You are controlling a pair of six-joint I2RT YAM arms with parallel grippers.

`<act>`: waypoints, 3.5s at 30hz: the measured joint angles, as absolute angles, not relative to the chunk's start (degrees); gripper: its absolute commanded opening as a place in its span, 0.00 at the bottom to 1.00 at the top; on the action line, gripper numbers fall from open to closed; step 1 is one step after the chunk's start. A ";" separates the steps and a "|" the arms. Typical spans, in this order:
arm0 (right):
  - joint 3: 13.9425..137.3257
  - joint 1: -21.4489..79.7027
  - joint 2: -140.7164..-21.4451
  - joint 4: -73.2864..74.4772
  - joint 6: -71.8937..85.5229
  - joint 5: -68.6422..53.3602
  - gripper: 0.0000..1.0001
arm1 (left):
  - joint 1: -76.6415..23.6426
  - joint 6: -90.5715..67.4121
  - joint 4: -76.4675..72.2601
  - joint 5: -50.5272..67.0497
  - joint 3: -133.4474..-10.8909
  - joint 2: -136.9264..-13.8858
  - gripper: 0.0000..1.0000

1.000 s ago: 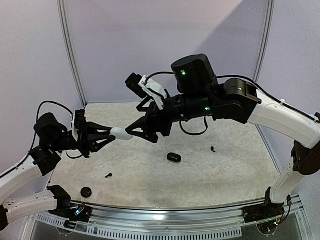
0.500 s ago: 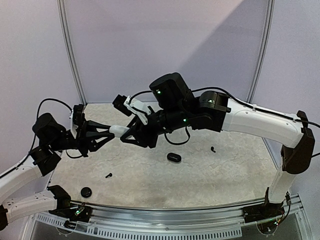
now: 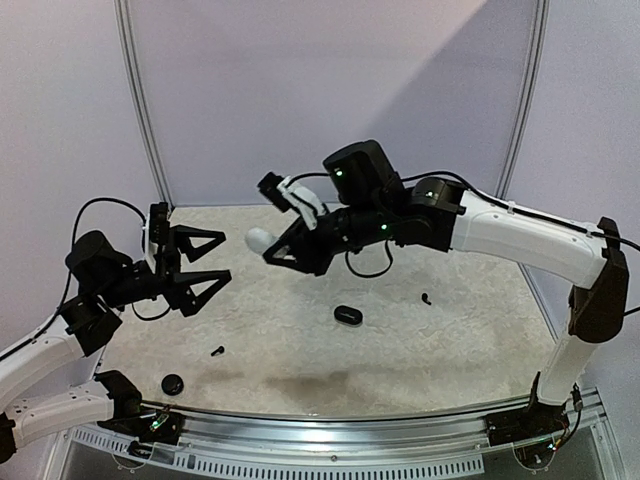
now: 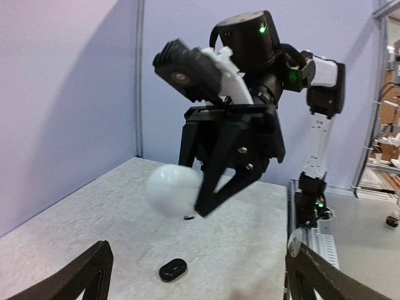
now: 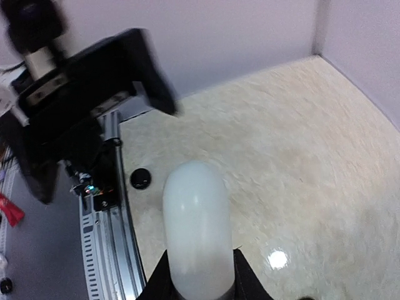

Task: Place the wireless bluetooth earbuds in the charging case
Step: Place the charging case with the earbuds at the center of the board, then pick up the charging case from the corner of the board.

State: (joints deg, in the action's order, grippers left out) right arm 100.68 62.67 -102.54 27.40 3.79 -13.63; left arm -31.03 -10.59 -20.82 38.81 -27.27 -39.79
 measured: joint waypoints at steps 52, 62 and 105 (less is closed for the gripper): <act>108.44 23.22 -120.07 51.66 12.69 -11.44 0.99 | -27.31 38.68 51.07 14.44 -51.70 -61.28 0.96; 94.48 38.74 -104.57 42.33 11.94 -4.73 0.99 | -25.69 78.85 72.49 5.19 -39.68 -61.78 0.96; 81.67 47.03 -97.78 27.68 27.24 -8.43 0.88 | -26.11 86.94 52.90 15.62 -41.28 -55.35 0.28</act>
